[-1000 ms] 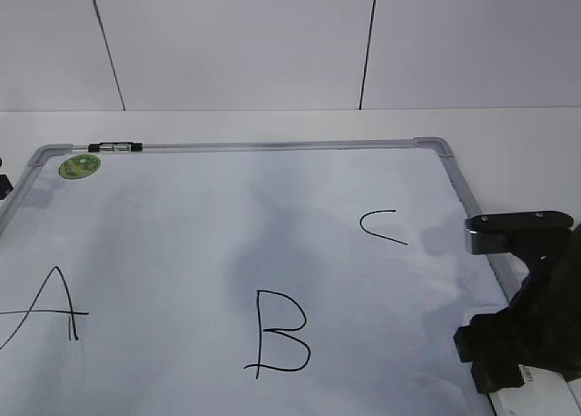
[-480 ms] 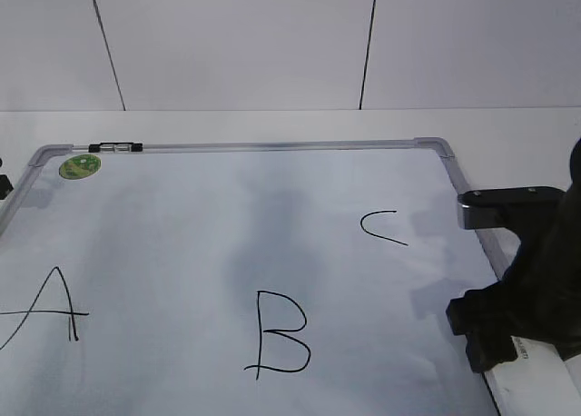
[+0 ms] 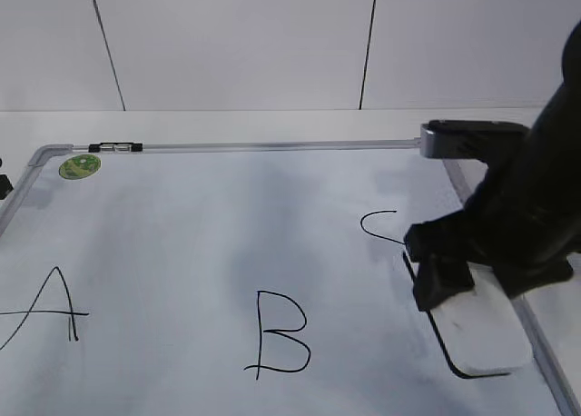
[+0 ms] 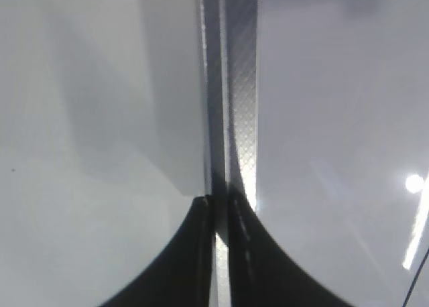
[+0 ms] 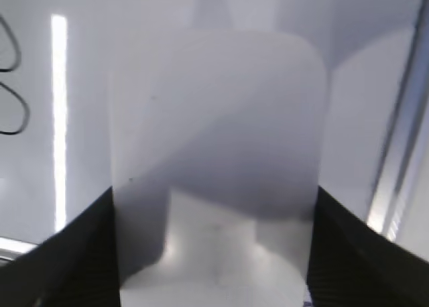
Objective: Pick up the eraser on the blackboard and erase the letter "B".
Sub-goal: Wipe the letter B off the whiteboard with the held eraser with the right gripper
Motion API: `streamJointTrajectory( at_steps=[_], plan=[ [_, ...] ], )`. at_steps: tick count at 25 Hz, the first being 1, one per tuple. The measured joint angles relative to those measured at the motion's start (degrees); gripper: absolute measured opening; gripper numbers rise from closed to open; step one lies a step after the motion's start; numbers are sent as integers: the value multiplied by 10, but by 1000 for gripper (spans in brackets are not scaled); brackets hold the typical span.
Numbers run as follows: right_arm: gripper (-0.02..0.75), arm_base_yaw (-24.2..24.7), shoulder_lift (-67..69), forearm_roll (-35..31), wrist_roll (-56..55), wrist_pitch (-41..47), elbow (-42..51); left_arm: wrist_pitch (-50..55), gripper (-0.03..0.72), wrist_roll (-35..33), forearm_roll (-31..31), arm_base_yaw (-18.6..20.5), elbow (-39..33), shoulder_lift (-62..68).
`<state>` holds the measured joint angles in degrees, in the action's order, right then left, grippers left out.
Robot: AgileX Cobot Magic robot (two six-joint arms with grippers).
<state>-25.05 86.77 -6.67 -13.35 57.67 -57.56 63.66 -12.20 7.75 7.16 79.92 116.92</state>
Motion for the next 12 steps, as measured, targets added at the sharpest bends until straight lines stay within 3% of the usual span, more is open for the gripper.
streamJointTrajectory(
  at_steps=[12],
  plan=[
    [521,-107,142,-5,36,88,-174,0,13,0,0,0,0,0]
  ],
)
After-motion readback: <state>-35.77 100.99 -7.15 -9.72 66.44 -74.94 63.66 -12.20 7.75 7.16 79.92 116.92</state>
